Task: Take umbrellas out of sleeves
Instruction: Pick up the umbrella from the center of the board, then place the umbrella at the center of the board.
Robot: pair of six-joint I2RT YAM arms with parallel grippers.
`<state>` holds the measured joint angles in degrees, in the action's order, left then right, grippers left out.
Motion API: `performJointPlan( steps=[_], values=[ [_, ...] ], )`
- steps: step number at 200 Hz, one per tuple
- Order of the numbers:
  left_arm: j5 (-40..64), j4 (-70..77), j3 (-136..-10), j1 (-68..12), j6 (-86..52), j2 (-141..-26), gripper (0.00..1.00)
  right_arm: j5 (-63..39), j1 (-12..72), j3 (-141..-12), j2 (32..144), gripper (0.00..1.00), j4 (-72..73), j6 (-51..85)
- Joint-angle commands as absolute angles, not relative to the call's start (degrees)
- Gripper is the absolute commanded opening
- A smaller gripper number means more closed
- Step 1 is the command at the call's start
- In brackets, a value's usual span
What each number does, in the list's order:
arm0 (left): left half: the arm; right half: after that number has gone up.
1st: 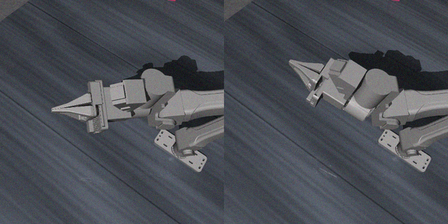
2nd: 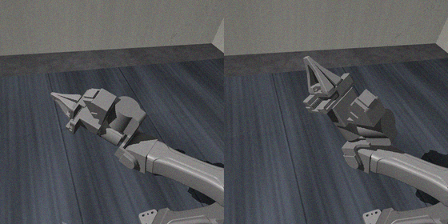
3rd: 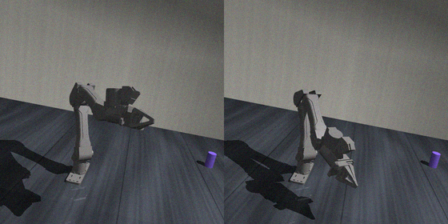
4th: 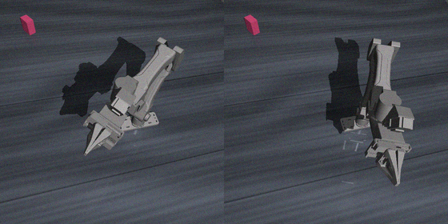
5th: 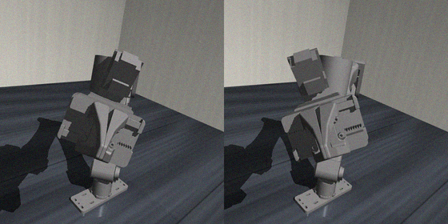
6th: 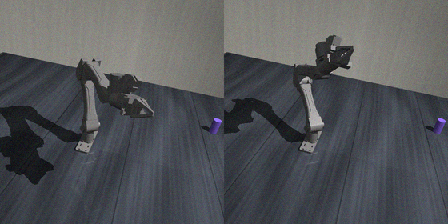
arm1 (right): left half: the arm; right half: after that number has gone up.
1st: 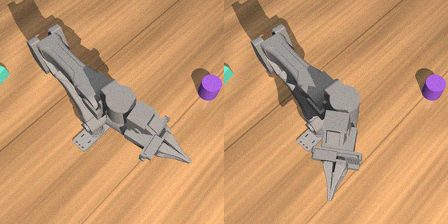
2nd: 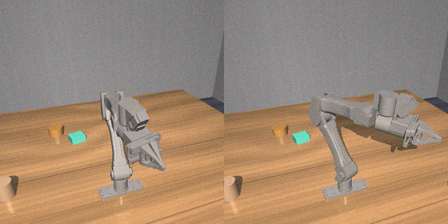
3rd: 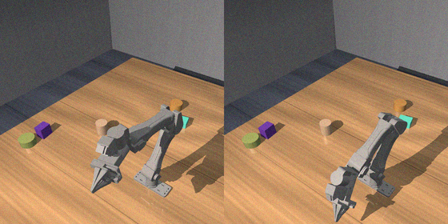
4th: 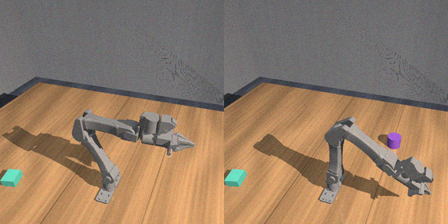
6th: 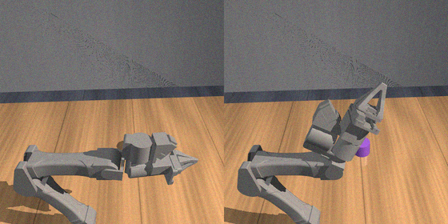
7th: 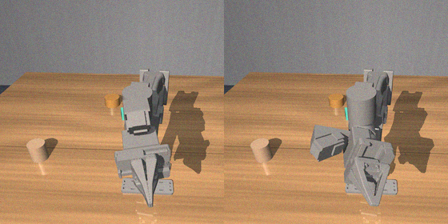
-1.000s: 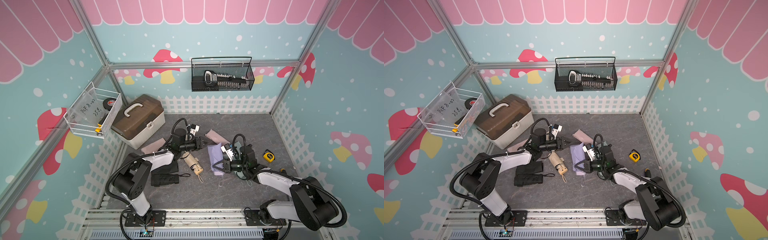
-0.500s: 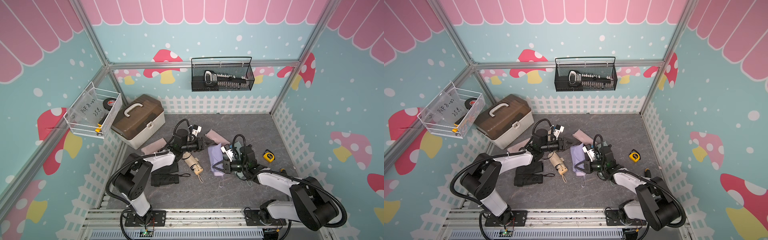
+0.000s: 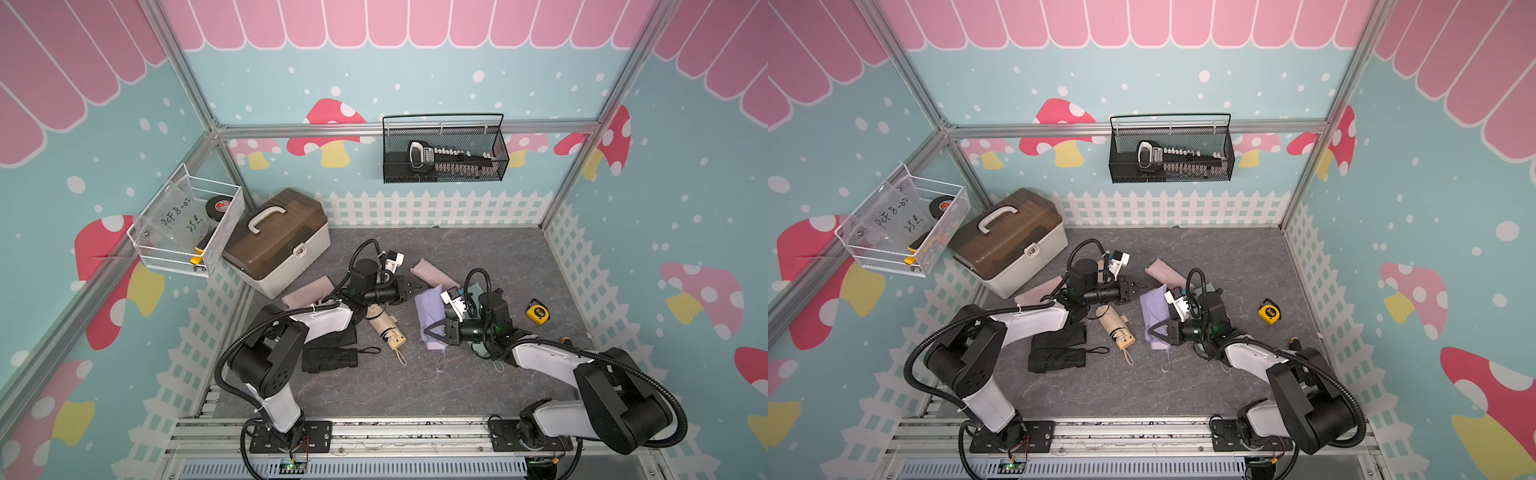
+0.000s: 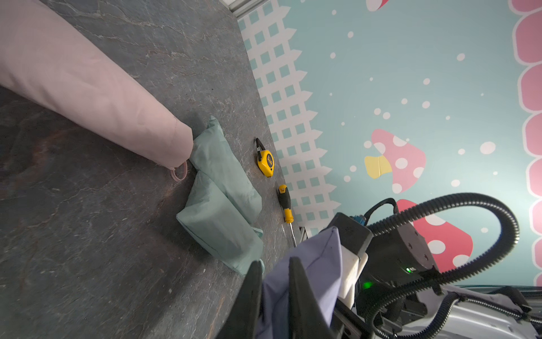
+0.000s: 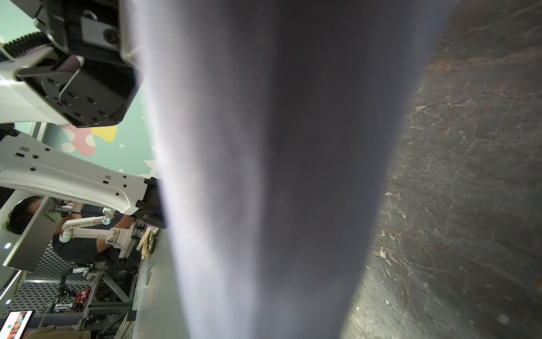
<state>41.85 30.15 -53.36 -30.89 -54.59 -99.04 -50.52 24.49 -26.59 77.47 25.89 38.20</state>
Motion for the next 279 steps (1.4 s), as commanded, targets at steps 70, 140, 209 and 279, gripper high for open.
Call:
performJointPlan(
  steps=[70, 140, 209, 279],
  values=[
    [36.8, 21.8, -55.4, -31.0, -47.5, -98.3, 0.0, -47.8, 24.8, -26.4, 78.2, 0.02, 24.2, 36.8],
    [27.3, 19.5, -53.7, -36.6, -38.7, -104.5, 0.0, -42.0, 24.8, -25.9, 84.5, 0.1, 18.3, 35.0],
    [24.6, 19.0, -52.7, -35.5, -36.7, -103.9, 0.0, -36.4, 24.9, -27.6, 82.9, 0.76, 8.7, 31.3],
    [25.8, 16.6, -54.9, -32.9, -35.6, -104.6, 0.0, -20.3, 33.2, -23.0, 58.7, 1.0, -15.8, 30.0]
  ],
)
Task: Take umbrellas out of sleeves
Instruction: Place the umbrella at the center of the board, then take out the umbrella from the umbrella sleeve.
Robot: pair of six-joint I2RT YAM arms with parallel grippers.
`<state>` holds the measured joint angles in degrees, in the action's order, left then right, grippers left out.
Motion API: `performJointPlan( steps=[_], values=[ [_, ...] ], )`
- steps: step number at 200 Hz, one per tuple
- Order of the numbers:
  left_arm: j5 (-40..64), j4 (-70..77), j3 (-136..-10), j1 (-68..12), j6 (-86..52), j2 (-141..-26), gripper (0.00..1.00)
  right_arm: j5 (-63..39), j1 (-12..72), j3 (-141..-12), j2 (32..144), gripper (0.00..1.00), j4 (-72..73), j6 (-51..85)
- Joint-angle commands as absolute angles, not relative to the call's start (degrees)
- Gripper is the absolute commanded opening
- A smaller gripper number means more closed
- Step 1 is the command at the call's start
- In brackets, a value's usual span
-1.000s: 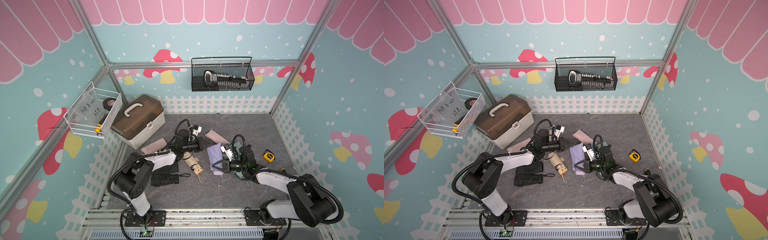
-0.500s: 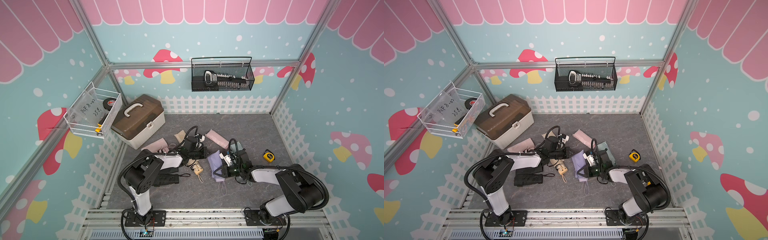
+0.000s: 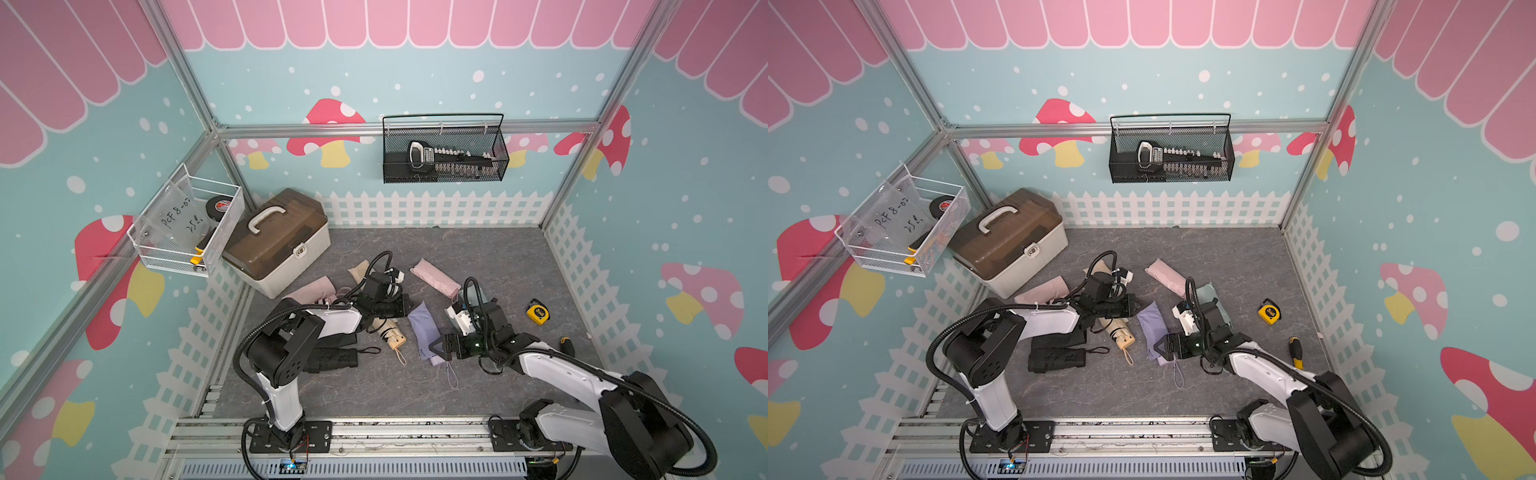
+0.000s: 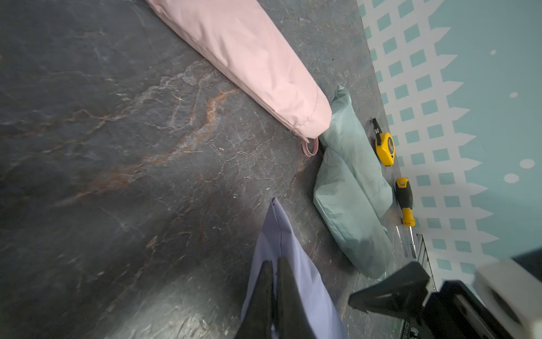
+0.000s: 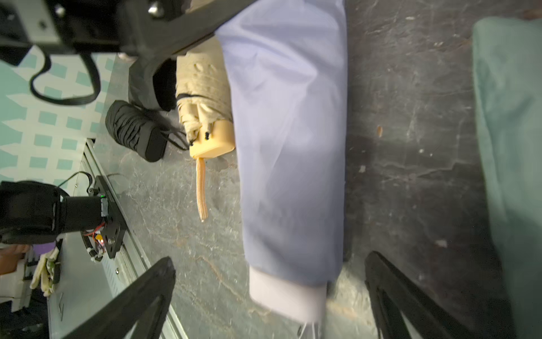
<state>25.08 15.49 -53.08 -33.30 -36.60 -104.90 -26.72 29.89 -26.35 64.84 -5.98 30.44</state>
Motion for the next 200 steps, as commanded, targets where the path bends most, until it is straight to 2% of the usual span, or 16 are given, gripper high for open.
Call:
performJointPlan(
  steps=[1, 32, 70, 111, 172, 200],
  values=[
    [25.8, 16.7, -54.9, -32.9, -35.6, -104.6, 0.0, -20.1, 33.3, -22.9, 58.3, 1.0, -15.9, 30.1],
    [26.6, 18.0, -54.3, -32.9, -36.1, -105.4, 0.0, -13.1, 38.6, -20.2, 53.3, 1.0, -17.4, 31.6],
    [27.2, 18.6, -54.0, -32.9, -36.5, -106.3, 0.0, -9.2, 38.9, -21.6, 56.5, 0.99, -15.3, 31.6],
    [27.7, 19.1, -53.7, -32.9, -36.8, -107.2, 0.0, -13.4, 39.0, -26.2, 66.4, 0.77, -10.2, 31.6],
    [28.0, 19.4, -53.1, -32.9, -37.0, -107.3, 0.0, -13.2, 39.8, -29.5, 69.7, 0.74, -10.7, 32.6],
    [28.0, 19.6, -52.8, -32.9, -36.9, -107.4, 0.0, -12.2, 40.7, -32.0, 73.8, 0.69, -12.3, 34.0]
  ],
)
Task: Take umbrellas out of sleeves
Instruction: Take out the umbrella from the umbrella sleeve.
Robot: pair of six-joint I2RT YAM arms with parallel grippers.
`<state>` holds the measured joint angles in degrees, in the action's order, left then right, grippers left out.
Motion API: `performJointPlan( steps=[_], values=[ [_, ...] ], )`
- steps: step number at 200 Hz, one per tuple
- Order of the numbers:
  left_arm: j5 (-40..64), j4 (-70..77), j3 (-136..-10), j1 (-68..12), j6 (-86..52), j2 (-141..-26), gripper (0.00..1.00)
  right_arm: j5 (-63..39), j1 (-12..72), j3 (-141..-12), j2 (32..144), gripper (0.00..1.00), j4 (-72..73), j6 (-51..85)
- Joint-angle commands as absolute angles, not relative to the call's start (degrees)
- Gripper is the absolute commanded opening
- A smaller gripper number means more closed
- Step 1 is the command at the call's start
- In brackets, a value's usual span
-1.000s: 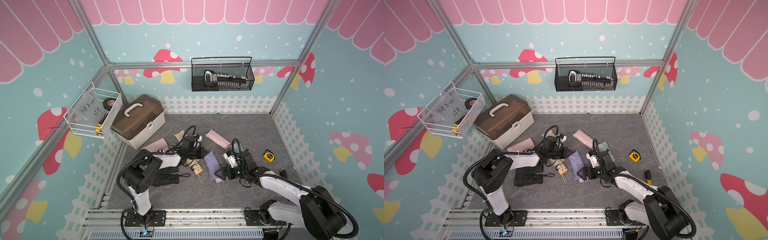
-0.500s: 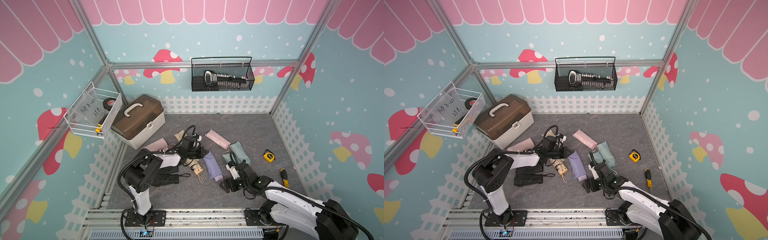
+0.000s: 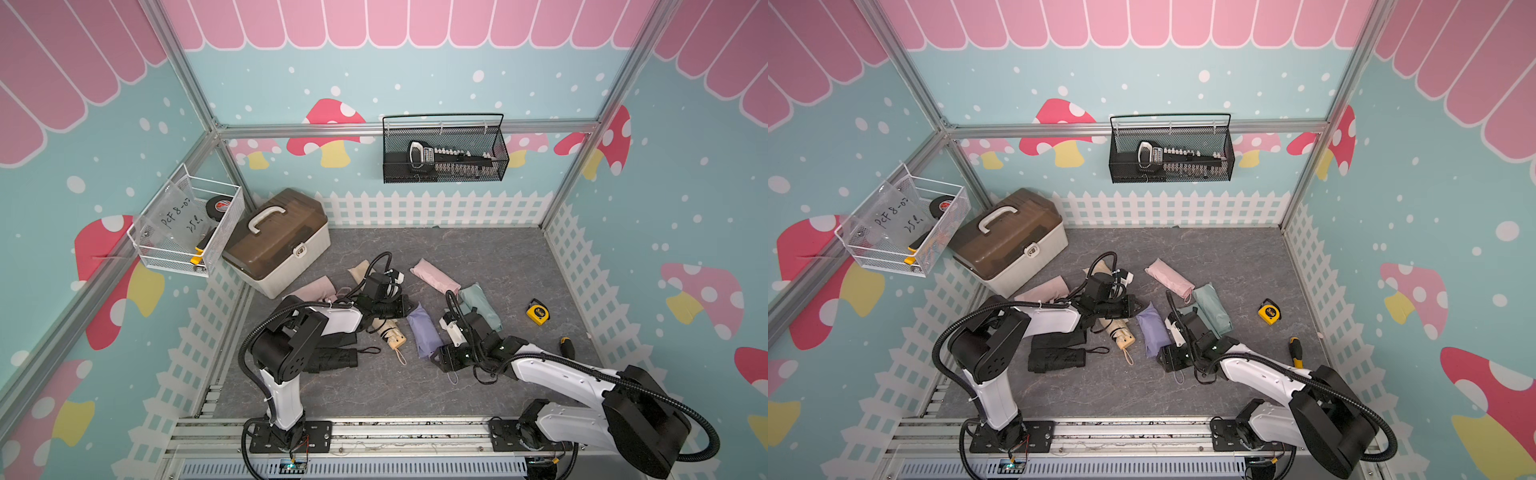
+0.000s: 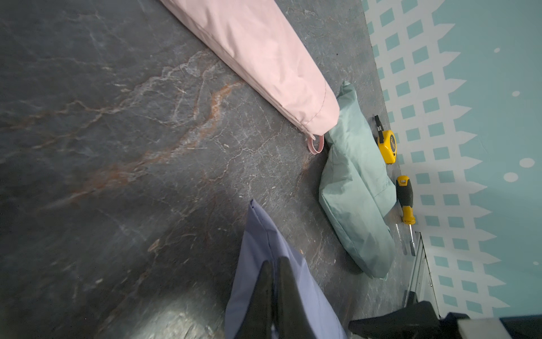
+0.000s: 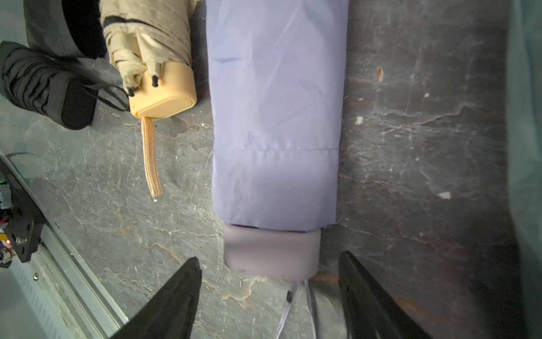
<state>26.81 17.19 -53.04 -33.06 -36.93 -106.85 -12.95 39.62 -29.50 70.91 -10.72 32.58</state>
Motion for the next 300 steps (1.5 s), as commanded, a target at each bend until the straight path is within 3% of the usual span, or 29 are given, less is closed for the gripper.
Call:
performJointPlan(
  steps=[1, 97, 111, 126, 197, 300],
  values=[
    [28.0, 19.7, -52.8, -32.9, -37.0, -107.4, 0.0, -12.2, 40.8, -32.0, 73.9, 0.69, -12.3, 34.1],
    [28.7, 21.1, -51.9, -32.9, -37.6, -107.5, 0.0, -2.1, 46.3, -36.7, 80.5, 0.64, -16.8, 37.8],
    [28.7, 21.1, -51.8, -32.9, -37.6, -107.5, 0.0, -1.6, 46.4, -36.5, 80.8, 0.6, -16.4, 38.6],
    [28.8, 21.1, -51.7, -32.9, -37.4, -107.3, 0.0, -1.4, 46.4, -36.4, 80.3, 0.48, -16.3, 38.8],
    [28.4, 20.8, -52.4, -32.6, -37.0, -107.5, 0.0, -5.4, 47.4, -32.9, 74.9, 0.27, -18.9, 38.5],
    [26.7, 19.0, -54.2, -32.2, -35.6, -106.4, 0.0, -5.7, 48.3, -25.5, 58.0, 0.25, -27.2, 41.5]
  ],
)
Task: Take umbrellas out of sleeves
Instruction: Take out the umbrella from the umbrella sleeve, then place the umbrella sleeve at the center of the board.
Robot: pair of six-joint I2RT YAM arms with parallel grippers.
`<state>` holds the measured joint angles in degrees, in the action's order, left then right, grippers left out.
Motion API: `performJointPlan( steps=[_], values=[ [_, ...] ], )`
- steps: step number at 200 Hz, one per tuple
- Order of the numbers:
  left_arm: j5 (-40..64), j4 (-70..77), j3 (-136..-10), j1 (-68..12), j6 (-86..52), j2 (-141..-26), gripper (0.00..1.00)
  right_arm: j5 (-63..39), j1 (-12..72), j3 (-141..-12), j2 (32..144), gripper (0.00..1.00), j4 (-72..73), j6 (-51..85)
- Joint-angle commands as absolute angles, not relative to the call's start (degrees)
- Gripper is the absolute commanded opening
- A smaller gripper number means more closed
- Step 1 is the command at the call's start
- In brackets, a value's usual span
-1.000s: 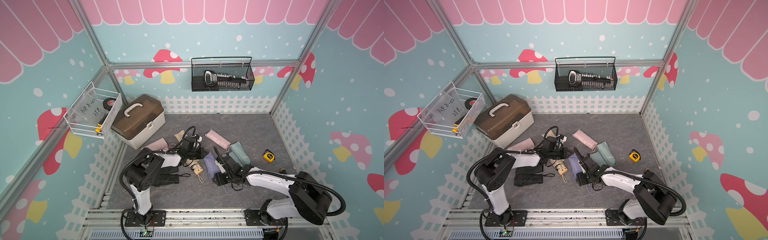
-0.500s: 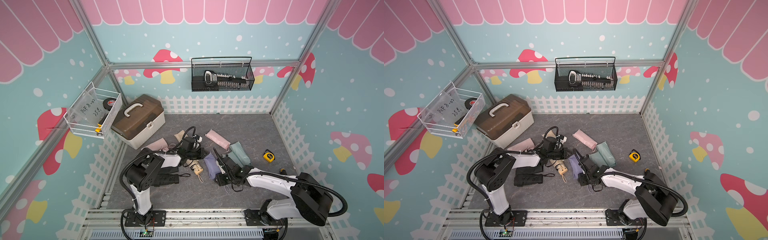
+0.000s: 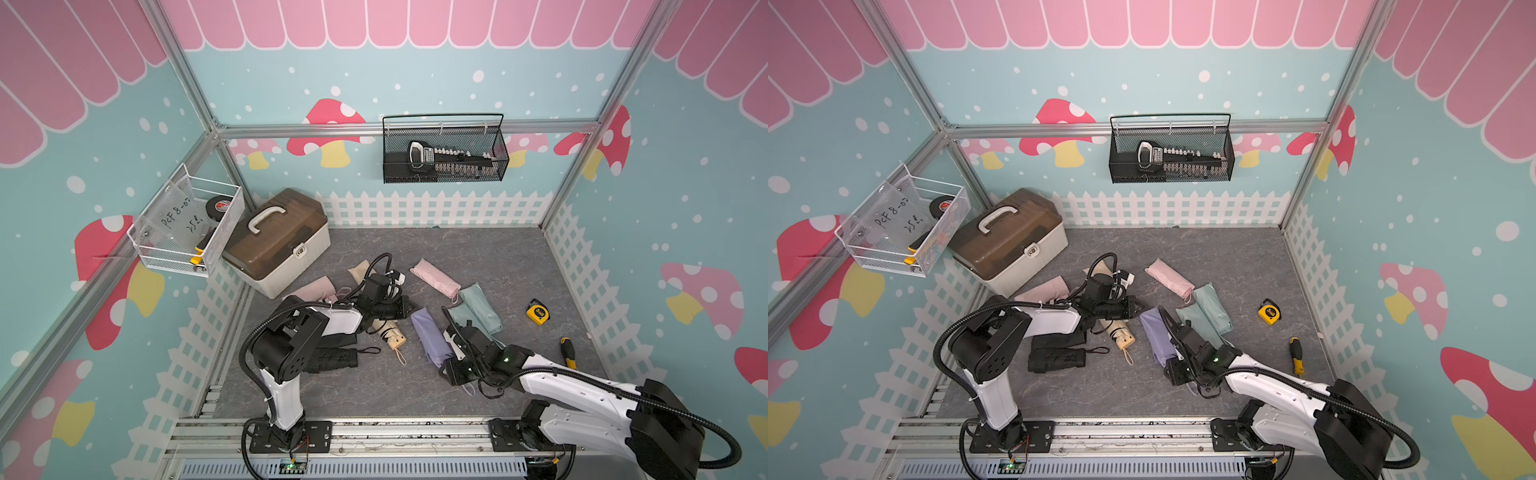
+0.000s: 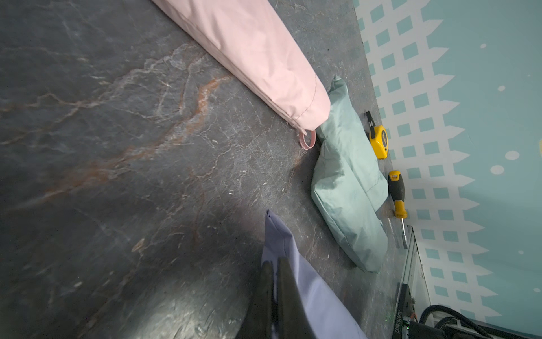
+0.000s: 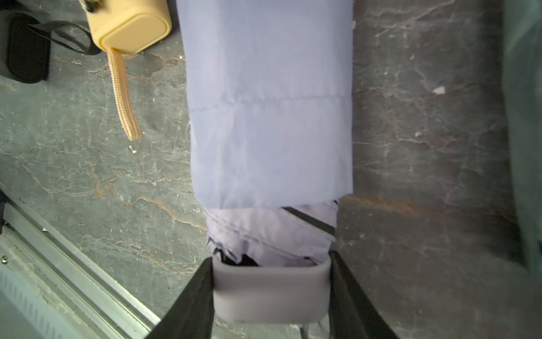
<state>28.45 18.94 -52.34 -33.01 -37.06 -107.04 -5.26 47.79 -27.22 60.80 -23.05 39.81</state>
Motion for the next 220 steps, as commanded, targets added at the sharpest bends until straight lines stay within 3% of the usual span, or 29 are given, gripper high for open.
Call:
performJointPlan(
  steps=[1, 85, 139, 189, 220],
  values=[
    [26.6, 18.9, -54.2, -32.2, -35.5, -106.4, 0.0, -5.8, 48.3, -25.4, 57.8, 0.25, -27.3, 41.5],
    [23.1, 13.2, -61.1, -28.2, -31.4, -108.5, 0.0, -8.3, 48.3, -21.7, 48.9, 0.21, -30.1, 42.9],
    [22.2, 7.9, -72.6, -24.1, -29.6, -114.2, 0.0, -8.1, 48.3, -22.3, 45.9, 0.21, -31.4, 42.5],
    [21.7, 0.8, -87.5, -19.4, -28.4, -121.5, 0.0, -3.8, 48.1, -28.4, 50.5, 0.18, -29.0, 40.1],
    [22.8, -7.1, -99.0, -16.9, -25.8, -128.1, 0.0, -0.7, 46.2, -34.8, 60.3, 0.18, -26.4, 35.5]
  ],
)
